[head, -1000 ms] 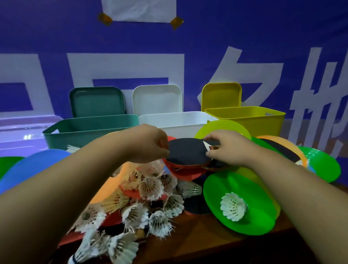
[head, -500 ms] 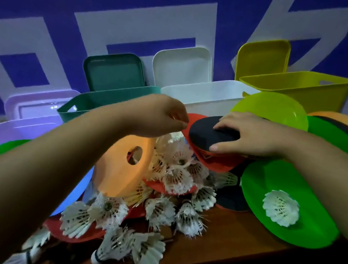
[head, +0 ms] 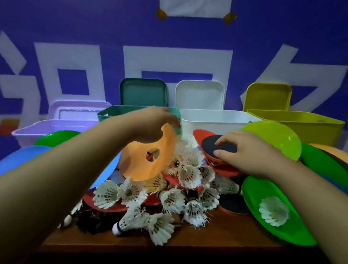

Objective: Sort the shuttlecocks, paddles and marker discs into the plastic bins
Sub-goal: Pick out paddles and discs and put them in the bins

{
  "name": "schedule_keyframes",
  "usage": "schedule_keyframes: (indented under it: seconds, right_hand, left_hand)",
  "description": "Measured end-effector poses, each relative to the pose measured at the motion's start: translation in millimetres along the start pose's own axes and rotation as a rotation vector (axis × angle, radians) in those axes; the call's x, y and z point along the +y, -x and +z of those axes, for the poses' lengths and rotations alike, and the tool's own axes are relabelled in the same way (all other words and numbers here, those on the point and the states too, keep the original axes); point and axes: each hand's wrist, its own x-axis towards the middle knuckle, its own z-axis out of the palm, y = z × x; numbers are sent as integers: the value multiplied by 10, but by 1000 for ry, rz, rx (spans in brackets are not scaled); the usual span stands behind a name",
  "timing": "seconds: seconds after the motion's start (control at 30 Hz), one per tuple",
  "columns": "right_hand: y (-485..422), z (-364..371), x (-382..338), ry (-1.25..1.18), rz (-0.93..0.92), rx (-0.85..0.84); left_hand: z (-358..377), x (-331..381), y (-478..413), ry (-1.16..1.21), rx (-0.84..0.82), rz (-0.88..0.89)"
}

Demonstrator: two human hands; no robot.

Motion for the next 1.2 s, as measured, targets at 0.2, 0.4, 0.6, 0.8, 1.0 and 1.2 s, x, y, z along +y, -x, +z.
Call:
schedule_keyframes:
  seconds: [0.2, 0.4, 0.6, 0.8, 1.0, 1.2]
  right_hand:
    - [-87, 282, -466, -143, 25, 100]
    - [-195, 401, -929, -421, 98, 148]
    - [-453, 547, -1133, -444, 116, 253]
    - [-740, 533, -1085, -487, 207, 390]
    - [-966, 583, -1090, -805, 377, 216]
    - [-1097, 713, -1125, -969, 403, 129]
  left_hand:
    - [202, -252, -78, -84, 207, 77]
    - [23, -481, -93, 44, 421, 80]
    - [-149, -635, 174, 208, 480, -72]
    - [84, -1218, 608, 42, 217, -500]
    - [432, -1718, 1008, 2, -51, -724]
    - [559, -1936, 1080, 118, 152, -718]
